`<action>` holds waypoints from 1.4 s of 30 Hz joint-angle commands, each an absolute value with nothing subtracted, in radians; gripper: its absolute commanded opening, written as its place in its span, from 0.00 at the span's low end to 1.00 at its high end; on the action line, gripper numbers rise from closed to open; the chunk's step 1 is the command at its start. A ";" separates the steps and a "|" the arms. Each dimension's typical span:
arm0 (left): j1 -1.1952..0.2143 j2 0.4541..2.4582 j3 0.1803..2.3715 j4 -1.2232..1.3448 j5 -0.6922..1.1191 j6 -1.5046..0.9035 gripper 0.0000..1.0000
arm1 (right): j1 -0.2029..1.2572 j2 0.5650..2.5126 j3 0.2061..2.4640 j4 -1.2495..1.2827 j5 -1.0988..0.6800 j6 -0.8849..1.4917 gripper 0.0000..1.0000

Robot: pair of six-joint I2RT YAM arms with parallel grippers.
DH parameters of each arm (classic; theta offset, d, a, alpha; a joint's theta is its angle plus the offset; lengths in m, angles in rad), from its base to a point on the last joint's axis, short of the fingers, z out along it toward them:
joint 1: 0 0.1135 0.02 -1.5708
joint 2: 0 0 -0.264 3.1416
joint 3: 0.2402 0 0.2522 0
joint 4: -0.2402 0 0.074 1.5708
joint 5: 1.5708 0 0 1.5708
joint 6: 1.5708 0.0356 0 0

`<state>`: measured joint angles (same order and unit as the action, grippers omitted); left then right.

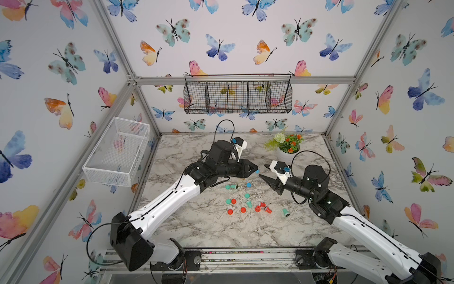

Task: Close the stamp cap
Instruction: Pick up the stamp from the center of the board.

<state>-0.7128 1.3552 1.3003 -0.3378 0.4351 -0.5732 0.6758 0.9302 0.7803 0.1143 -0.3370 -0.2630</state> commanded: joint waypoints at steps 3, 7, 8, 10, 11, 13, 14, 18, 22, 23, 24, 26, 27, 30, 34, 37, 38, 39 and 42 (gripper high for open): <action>-0.653 1.276 1.276 -0.162 0.693 -0.629 0.20 | 0.683 0.873 0.809 0.202 -0.344 -0.174 0.48; -0.650 1.262 1.279 -0.064 0.806 -0.683 0.19 | 0.683 0.853 0.799 0.308 -0.385 -0.137 0.47; -0.649 1.260 1.279 -0.039 0.828 -0.696 0.19 | 0.684 0.853 0.806 0.330 -0.397 -0.129 0.47; -0.650 1.255 1.281 -0.003 0.861 -0.724 0.18 | 0.683 0.854 0.820 0.344 -0.446 -0.144 0.47; -0.650 1.252 1.284 0.014 0.877 -0.736 0.18 | 0.683 0.857 0.829 0.353 -0.472 -0.150 0.46; -0.649 1.249 1.285 0.043 0.909 -0.756 0.18 | 0.683 0.860 0.839 0.377 -0.488 -0.150 0.46; -0.650 1.247 1.285 0.057 0.925 -0.762 0.18 | 0.683 0.861 0.840 0.395 -0.494 -0.149 0.46; -0.650 1.243 1.279 0.103 0.984 -0.793 0.17 | 0.683 0.858 0.839 0.460 -0.540 -0.147 0.46; -0.652 1.235 1.275 0.124 1.002 -0.811 0.16 | 0.683 0.860 0.828 0.517 -0.557 -0.138 0.46; -0.652 1.232 1.273 0.129 1.003 -0.814 0.16 | 0.683 0.864 0.831 0.514 -0.560 -0.139 0.45; -0.652 1.229 1.272 0.132 1.003 -0.818 0.16 | 0.683 0.869 0.834 0.511 -0.568 -0.141 0.45; -0.652 1.223 1.267 0.151 1.002 -0.833 0.16 | 0.683 0.881 0.839 0.509 -0.598 -0.145 0.45; -0.652 1.223 1.264 0.161 1.000 -0.842 0.16 | 0.683 0.886 0.838 0.514 -0.611 -0.142 0.45; -0.652 1.223 1.254 0.198 1.001 -0.875 0.16 | 0.683 0.905 0.828 0.564 -0.662 -0.120 0.44; -0.652 1.229 1.232 0.261 1.001 -0.932 0.15 | 0.683 0.919 0.797 0.675 -0.661 -0.065 0.43; -0.652 1.230 1.215 0.310 0.999 -0.970 0.14 | 0.683 0.927 0.776 0.741 -0.641 -0.034 0.40; -0.652 1.231 1.207 0.334 0.997 -0.991 0.14 | 0.683 0.929 0.771 0.756 -0.634 -0.029 0.39; -0.652 1.232 1.198 0.358 0.993 -1.010 0.13 | 0.683 0.933 0.769 0.763 -0.631 -0.028 0.39; -0.652 1.235 1.166 0.462 0.987 -1.087 0.13 | 0.683 0.948 0.769 0.769 -0.630 -0.025 0.38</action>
<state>-0.6525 1.2407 1.1831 0.3180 0.9703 -0.9962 0.6758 0.9371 0.7803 0.7025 -0.6315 -0.0578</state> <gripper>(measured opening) 0.268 0.382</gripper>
